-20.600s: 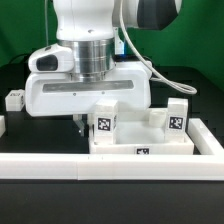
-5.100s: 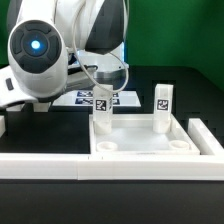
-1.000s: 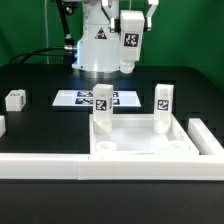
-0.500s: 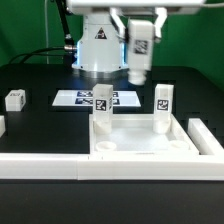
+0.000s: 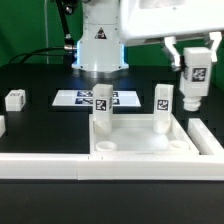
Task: Assemble square table
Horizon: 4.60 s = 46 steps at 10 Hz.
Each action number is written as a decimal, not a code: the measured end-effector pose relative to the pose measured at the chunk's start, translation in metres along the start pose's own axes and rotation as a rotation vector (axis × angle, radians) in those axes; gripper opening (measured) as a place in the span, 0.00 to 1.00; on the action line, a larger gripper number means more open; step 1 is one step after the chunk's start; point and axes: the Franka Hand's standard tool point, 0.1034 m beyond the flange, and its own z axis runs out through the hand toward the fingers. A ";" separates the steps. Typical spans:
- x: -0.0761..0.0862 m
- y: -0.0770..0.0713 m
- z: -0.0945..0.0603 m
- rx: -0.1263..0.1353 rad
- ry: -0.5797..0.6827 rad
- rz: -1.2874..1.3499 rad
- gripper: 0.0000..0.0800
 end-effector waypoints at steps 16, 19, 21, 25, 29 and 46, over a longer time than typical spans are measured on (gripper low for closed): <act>-0.031 0.012 0.053 0.017 -0.033 -0.040 0.37; -0.037 0.011 0.059 0.018 -0.041 -0.041 0.37; -0.035 0.011 0.062 0.011 -0.002 -0.040 0.37; -0.038 0.009 0.067 0.009 0.015 -0.032 0.37; -0.038 0.009 0.067 0.009 0.015 -0.033 0.66; -0.022 0.003 0.054 0.112 -0.563 0.069 0.81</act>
Offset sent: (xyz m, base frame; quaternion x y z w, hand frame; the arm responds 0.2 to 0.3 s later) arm 0.0000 0.0000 0.0000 0.0000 0.0000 0.0000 1.0000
